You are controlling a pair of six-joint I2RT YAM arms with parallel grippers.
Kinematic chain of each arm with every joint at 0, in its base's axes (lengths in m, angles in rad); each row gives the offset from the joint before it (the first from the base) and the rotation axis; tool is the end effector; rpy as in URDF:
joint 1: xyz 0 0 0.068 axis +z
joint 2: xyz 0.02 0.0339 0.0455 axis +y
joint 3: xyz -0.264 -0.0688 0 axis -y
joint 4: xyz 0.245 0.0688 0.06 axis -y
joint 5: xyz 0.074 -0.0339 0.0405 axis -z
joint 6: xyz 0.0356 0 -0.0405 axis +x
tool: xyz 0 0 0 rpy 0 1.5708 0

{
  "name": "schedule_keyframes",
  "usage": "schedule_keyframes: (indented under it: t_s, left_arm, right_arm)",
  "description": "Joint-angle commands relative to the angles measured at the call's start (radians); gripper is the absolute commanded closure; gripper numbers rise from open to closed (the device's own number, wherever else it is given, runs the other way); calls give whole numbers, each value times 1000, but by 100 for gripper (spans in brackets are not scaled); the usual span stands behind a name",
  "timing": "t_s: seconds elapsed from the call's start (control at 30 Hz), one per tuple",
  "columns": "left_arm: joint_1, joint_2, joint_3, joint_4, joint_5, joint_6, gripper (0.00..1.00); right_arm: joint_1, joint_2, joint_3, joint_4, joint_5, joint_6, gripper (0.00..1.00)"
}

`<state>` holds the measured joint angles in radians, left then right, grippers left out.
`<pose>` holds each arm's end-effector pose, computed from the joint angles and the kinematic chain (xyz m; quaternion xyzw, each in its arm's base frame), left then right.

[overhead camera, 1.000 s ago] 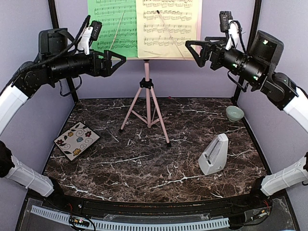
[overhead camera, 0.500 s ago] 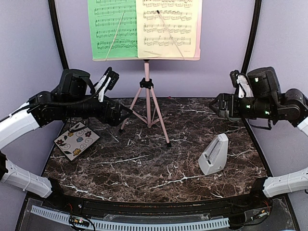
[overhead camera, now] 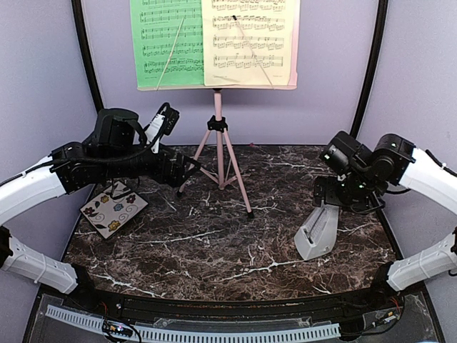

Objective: Set up the instrument practice props

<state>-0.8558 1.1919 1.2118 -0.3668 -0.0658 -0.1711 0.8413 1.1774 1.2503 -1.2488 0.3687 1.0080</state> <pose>0.1782 -0.2017 0.3864 0.2568 0.7770 -0.2586 0.5133 0.1429 0.1406 0.3361 0.1161 0.9576 0.0457 0.2596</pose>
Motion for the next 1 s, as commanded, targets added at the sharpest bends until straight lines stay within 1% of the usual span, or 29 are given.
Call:
schedule_keyframes:
  t_s: [0.0,0.1,0.2,0.3,0.47,0.77,0.97]
  left_arm:
    - [-3,-7,-16,35,-25,14,1]
    - [-3,1,-14,38,-38,26,1]
    - [-3,6,-11,37,-74,19,1]
    - [-2,3,-18,52,-78,14,1]
    - [-2,-10,-18,56,-107,22,1]
    - [28,-21,-18,70,-71,50,1]
    - [61,-30,-29,78,-43,52,1]
  right_arm:
    - [-7,41,55,-12,-49,83,0]
    - [-6,84,58,-47,-62,134,0]
    - [-6,120,71,-85,-42,203,0]
    - [-12,170,100,-136,-26,266,0]
    - [-36,262,150,-167,-88,362,0]
    - [-55,262,152,-167,-171,707,0]
    - [-55,272,137,-169,-174,809,0]
